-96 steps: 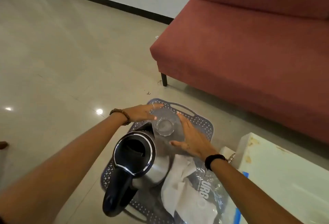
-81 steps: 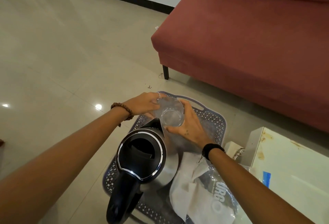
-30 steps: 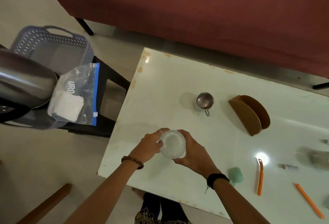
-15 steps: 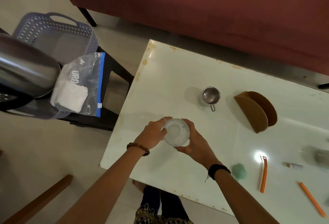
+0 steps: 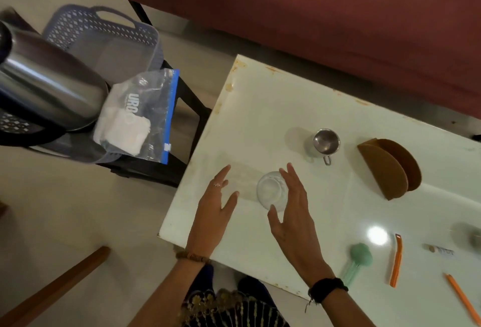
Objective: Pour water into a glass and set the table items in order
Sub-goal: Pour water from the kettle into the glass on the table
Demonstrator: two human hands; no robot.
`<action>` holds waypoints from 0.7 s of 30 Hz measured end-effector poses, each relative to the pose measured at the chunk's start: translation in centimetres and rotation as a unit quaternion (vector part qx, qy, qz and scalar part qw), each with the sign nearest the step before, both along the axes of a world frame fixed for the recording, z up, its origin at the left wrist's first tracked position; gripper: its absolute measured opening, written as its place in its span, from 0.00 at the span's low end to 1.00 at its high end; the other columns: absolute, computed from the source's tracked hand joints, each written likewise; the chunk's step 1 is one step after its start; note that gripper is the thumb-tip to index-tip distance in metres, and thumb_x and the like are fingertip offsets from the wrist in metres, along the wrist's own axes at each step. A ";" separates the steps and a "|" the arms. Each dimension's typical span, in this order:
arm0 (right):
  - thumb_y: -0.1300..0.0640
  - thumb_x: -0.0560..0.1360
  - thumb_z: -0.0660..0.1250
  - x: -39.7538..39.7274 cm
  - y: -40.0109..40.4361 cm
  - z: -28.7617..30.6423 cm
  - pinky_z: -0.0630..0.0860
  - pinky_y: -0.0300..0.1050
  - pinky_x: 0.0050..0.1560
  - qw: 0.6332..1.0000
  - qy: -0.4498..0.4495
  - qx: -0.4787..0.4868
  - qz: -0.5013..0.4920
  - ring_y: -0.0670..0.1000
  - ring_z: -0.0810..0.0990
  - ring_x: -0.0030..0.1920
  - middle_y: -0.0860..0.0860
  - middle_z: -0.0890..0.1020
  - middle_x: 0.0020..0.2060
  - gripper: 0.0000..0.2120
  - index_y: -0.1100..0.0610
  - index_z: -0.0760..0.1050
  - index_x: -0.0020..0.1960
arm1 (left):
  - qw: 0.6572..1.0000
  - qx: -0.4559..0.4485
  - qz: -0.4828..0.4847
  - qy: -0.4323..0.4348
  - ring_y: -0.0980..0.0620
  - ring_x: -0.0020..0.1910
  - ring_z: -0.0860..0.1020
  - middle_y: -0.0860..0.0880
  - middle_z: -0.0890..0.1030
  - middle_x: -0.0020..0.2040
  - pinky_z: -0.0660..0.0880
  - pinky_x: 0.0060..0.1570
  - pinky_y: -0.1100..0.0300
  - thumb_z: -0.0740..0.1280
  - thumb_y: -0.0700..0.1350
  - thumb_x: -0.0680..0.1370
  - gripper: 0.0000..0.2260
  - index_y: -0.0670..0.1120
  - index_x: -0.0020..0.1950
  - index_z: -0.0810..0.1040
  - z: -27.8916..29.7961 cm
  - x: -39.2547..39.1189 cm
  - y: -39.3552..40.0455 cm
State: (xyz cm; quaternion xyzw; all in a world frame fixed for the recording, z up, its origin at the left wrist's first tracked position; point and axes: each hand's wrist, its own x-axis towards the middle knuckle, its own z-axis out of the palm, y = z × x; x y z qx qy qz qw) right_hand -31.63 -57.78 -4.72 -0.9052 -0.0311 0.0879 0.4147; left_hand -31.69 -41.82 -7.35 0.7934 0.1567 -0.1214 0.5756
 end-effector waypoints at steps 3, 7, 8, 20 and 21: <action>0.66 0.74 0.63 0.6 4.2 1.7 0.66 0.28 0.61 0.999 -0.026 0.015 0.027 0.37 0.59 0.70 0.42 0.57 0.74 0.35 0.42 0.52 0.71 | 0.998 0.028 0.060 -0.021 0.73 0.58 0.68 0.64 0.69 0.61 0.64 0.55 0.78 0.64 0.43 0.77 0.21 0.63 0.63 0.63 1.0 -1.0 3.6; 0.64 0.76 0.62 2.2 10.7 3.1 0.56 0.20 0.62 0.992 0.031 0.114 0.043 0.34 0.61 0.69 0.37 0.61 0.71 0.33 0.39 0.51 0.71 | 0.986 0.068 0.150 -0.023 0.71 0.58 0.69 0.68 0.70 0.60 0.66 0.58 0.71 0.64 0.44 0.77 0.19 0.60 0.64 0.67 1.6 -2.2 10.3; 0.64 0.76 0.63 2.7 12.6 3.3 0.58 0.21 0.62 0.988 0.043 0.140 0.044 0.35 0.64 0.68 0.33 0.61 0.69 0.32 0.41 0.53 0.71 | 0.981 0.070 0.178 -0.015 0.66 0.59 0.71 0.64 0.71 0.61 0.66 0.58 0.69 0.64 0.43 0.77 0.18 0.58 0.64 0.68 1.7 -2.5 12.3; 0.50 0.72 0.70 7.0 35.1 4.6 0.67 0.29 0.63 0.943 0.135 0.251 0.173 0.35 0.70 0.62 0.39 0.74 0.61 0.24 0.36 0.62 0.61 | 0.916 -0.060 0.397 0.017 0.49 0.63 0.71 0.46 0.72 0.63 0.70 0.61 0.51 0.60 0.43 0.79 0.15 0.52 0.65 0.67 2.5 0.0 35.1; 0.49 0.72 0.70 7.3 36.6 4.2 0.66 0.26 0.61 0.939 0.148 0.252 0.181 0.35 0.70 0.62 0.41 0.74 0.61 0.23 0.39 0.63 0.61 | 0.921 -0.065 0.384 0.020 0.49 0.63 0.71 0.47 0.71 0.63 0.70 0.60 0.51 0.59 0.45 0.79 0.16 0.52 0.67 0.65 2.4 0.8 36.1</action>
